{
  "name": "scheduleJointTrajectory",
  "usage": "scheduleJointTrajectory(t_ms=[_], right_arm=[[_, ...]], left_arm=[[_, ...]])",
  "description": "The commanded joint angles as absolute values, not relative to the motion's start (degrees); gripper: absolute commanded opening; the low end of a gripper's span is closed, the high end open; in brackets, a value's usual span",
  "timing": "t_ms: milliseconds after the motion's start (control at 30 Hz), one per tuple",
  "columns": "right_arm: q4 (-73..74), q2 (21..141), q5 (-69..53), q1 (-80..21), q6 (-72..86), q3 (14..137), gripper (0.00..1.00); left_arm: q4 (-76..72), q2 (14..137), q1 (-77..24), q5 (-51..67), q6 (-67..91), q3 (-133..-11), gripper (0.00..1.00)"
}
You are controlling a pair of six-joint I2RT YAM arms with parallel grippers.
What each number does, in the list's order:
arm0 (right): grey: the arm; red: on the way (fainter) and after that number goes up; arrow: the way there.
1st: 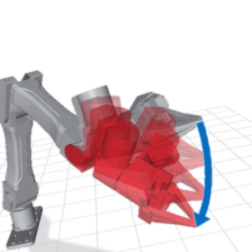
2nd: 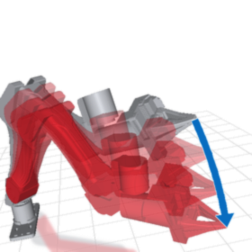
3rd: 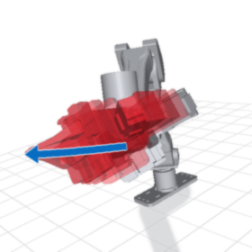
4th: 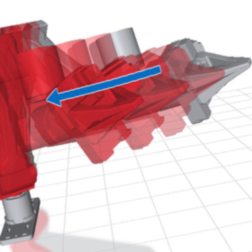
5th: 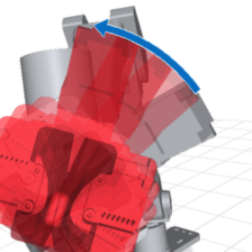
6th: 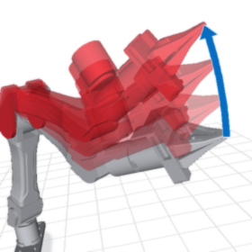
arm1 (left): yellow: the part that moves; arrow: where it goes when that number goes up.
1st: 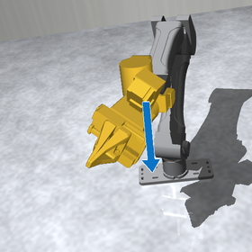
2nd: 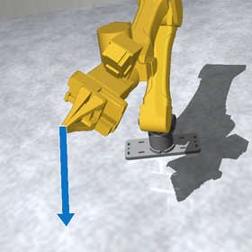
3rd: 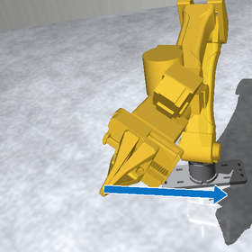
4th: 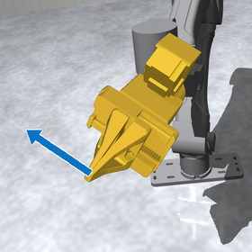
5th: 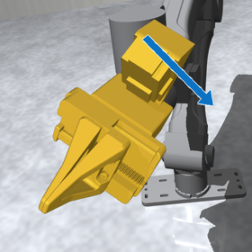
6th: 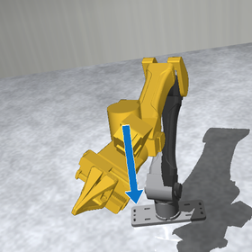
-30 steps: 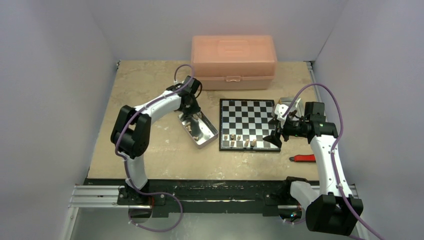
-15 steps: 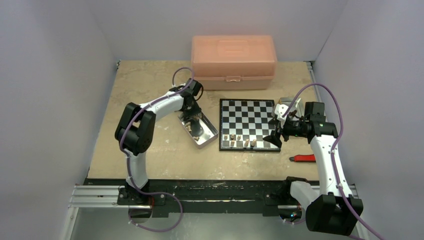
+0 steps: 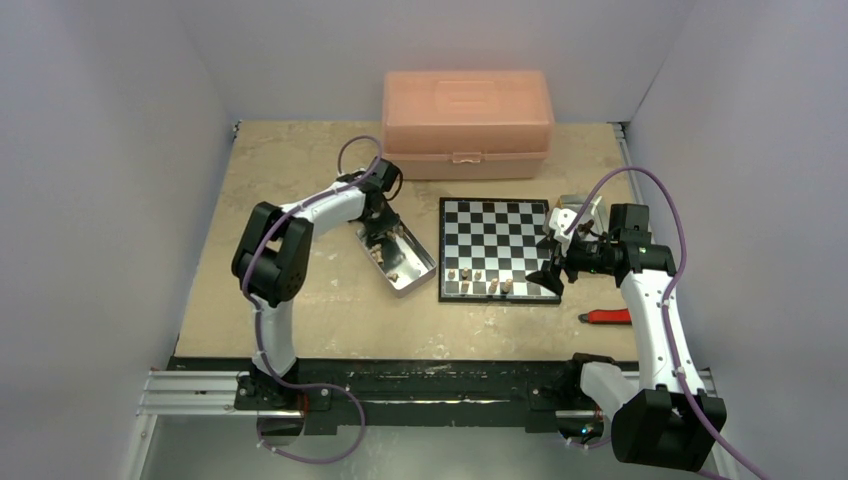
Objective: Set up the chess pieces on the board
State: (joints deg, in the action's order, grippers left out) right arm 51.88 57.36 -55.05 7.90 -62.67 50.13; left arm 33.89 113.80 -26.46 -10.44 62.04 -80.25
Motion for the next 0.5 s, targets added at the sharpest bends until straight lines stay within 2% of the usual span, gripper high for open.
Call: scheduleJointTrajectory(t_ms=[0,300,467], right_arm=[[51.8,57.1,-55.9,8.1,-63.4,50.4,0.77],[51.9,57.0,-55.9,8.1,-63.4,50.4,0.77],[52.0,56.7,-56.0,8.1,-63.5,50.4,0.77]], left_arm=[[32.7,114.7,-25.4,-9.9,63.5,-80.7,0.25],[29.8,110.1,-24.9,-7.6,61.6,-76.9,0.01],[27.1,102.6,-24.9,-4.7,59.7,-72.0,0.00]])
